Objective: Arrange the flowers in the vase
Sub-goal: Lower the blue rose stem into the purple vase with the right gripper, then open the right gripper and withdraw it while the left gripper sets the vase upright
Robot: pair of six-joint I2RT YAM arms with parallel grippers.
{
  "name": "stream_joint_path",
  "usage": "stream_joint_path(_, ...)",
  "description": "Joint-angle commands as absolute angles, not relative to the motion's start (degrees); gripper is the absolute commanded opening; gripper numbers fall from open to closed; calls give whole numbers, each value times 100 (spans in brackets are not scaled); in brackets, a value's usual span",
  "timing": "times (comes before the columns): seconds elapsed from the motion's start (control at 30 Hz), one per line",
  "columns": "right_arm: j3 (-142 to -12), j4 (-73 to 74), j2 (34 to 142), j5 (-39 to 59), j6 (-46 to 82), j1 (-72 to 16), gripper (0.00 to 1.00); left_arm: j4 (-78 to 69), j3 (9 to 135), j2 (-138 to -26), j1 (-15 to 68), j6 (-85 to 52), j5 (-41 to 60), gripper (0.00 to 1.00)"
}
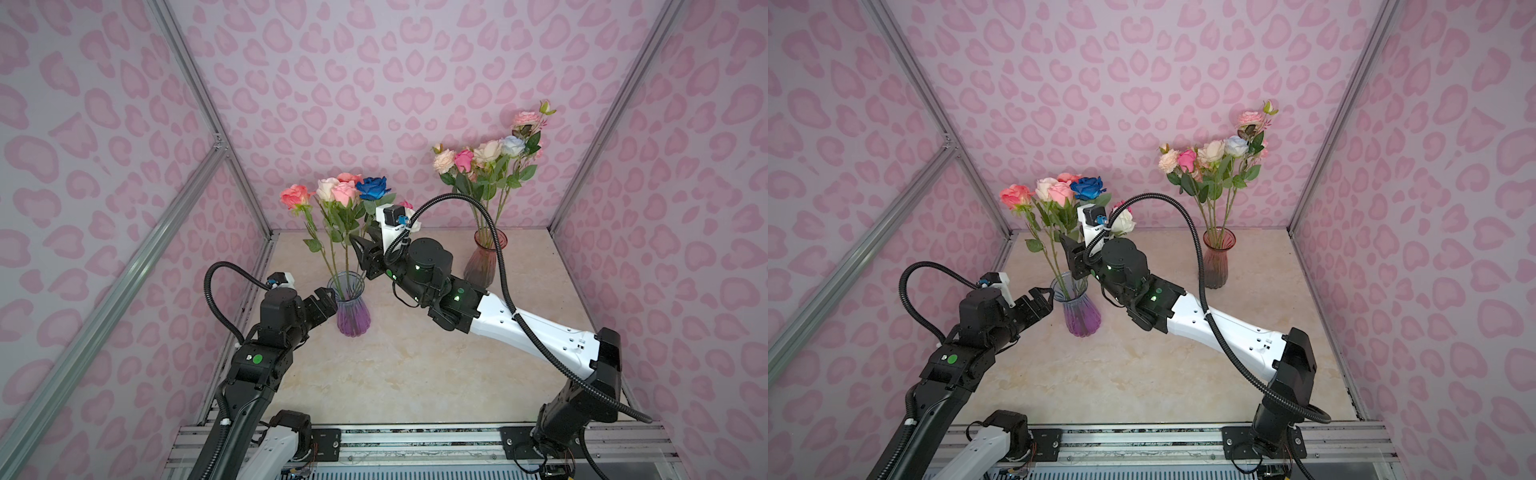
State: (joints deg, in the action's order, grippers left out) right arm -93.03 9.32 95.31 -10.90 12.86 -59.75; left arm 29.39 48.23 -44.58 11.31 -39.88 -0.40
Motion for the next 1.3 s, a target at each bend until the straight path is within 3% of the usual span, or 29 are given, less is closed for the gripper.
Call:
stream_joint_path(0.0,-9163,887,9324,-1007,1222,-6018,50,2638,4929,-4600,1113,-3905,-27,93)
stream_joint_path(0.17,-8842,698,8765,-1148,1048,-6201,50,2640,5099,-5002,1115,-3841,9,84)
stream_joint_path(0.37,-7863,357,7656,-1645,1017,-6309,50,3049,5549,-5615,1110,-3681,35,64)
stream_joint_path(0.77,-6015,-684,5544,-3154,1319,-6238,51,3461,5984,-6509,1110,-3599,381,58)
stream_joint_path(0.93,-5533,-1010,4930,-3243,1645,-5923,51,3575,6155,-6865,1115,-3540,465,48)
stream_joint_path(1.27,-4763,-1291,4110,-3597,1939,-5739,51,3920,6599,-7261,1112,-3059,620,43)
